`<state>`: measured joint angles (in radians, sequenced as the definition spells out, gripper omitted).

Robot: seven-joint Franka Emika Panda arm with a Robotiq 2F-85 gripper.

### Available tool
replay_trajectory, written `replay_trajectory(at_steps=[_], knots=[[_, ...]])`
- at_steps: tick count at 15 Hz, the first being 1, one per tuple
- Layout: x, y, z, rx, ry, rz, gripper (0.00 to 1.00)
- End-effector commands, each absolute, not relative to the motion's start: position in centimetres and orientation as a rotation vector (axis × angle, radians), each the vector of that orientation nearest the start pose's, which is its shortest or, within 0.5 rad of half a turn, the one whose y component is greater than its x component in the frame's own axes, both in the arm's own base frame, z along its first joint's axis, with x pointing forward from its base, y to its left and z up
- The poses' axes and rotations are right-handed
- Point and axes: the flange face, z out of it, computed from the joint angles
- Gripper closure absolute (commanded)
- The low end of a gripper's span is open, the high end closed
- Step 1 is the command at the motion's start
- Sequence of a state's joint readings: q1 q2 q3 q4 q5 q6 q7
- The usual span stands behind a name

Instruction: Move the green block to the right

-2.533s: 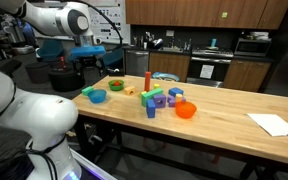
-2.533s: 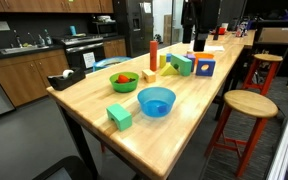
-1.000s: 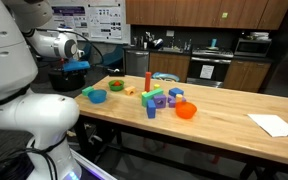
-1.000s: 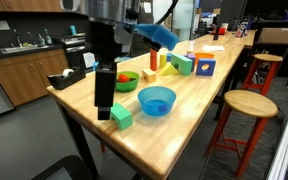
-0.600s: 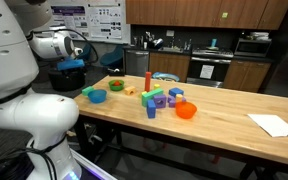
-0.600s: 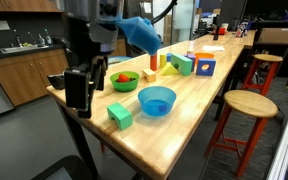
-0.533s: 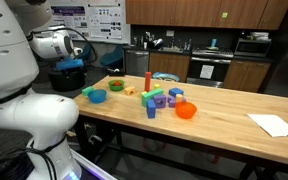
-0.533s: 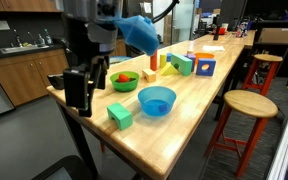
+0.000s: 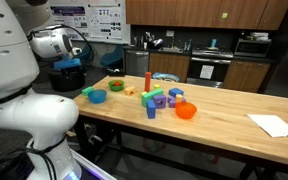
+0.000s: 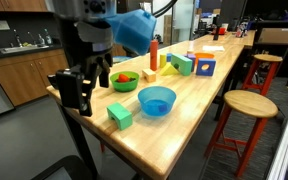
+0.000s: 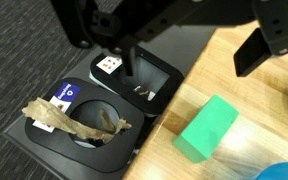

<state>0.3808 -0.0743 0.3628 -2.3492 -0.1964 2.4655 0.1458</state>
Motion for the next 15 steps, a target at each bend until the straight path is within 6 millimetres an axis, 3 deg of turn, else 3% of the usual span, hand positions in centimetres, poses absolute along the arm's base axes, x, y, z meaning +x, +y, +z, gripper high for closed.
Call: replay_trajectory(at_steps=[1, 7, 15], knots=[[37.7, 34.7, 37.8, -2.971, -1.154, -0.376, 0.00], [38.2, 33.5, 37.0, -3.098, -0.909, -0.436, 0.00], [38.1, 32.9, 35.3, -3.137, -0.679, -0.356, 0.00]])
